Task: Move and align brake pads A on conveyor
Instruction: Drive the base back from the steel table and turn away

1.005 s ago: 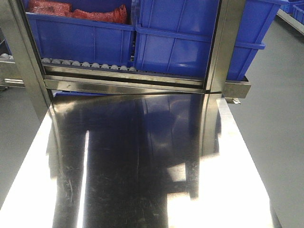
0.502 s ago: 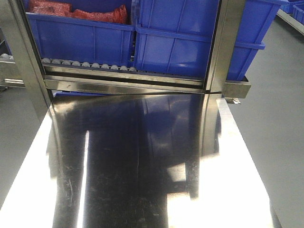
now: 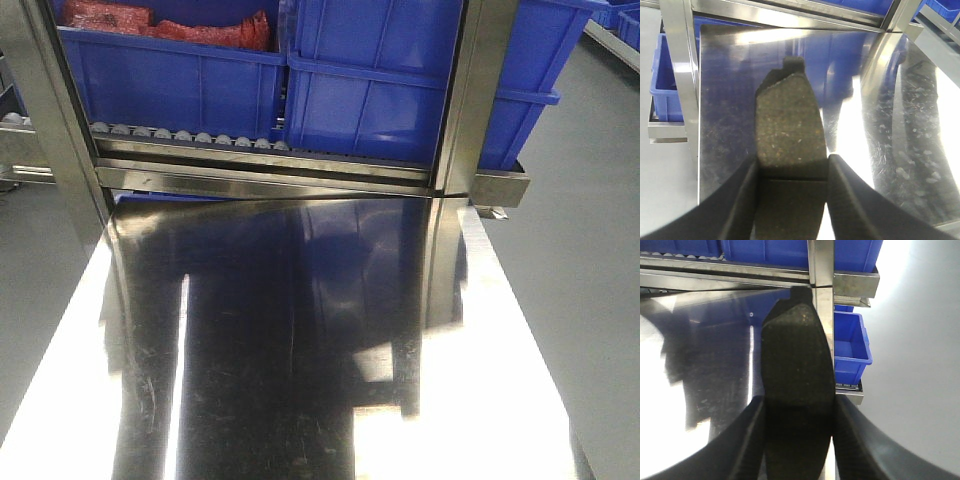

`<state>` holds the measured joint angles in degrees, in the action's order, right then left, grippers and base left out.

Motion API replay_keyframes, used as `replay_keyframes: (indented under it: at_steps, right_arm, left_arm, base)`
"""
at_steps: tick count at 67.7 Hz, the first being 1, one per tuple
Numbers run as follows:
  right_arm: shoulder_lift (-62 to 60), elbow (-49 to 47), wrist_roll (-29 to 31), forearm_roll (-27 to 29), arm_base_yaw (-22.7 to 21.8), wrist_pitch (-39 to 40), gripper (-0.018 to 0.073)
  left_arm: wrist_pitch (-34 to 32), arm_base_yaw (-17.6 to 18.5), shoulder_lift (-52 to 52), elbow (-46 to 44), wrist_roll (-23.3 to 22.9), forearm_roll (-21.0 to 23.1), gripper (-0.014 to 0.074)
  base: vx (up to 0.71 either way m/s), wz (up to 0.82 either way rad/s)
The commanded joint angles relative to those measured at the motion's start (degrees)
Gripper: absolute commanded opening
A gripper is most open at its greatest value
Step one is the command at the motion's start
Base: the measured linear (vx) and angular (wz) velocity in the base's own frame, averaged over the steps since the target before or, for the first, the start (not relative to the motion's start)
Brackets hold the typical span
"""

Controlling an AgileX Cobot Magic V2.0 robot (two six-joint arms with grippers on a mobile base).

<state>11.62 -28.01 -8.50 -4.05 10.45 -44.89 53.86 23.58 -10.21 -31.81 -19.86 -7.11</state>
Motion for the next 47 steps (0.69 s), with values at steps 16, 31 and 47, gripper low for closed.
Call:
replay_keyframes:
  at_steps: [16,31,47]
  right_arm:
    - [0.6,-1.6,0.5,-0.8,-0.3,5.0,-0.0004]
    - [0.6,-1.6,0.5,-0.8,-0.3,5.0,-0.0004]
    - [0.6,-1.6,0.5,-0.8,-0.3,5.0,-0.0004]
  left_arm:
    - [-4.8,0.3,-0.8,-1.5,-0.1,-0.3,-0.0006]
    - [-4.8,0.3,-0.8,-1.5,-0.1,-0.3,-0.0006]
    - [-4.7,0.3,-0.8,-1.5,-0.1,-0.3,-0.0006]
  base:
    - [-0.03,0.13]
    - [-0.10,0.39]
    - [-0.16,0.67]
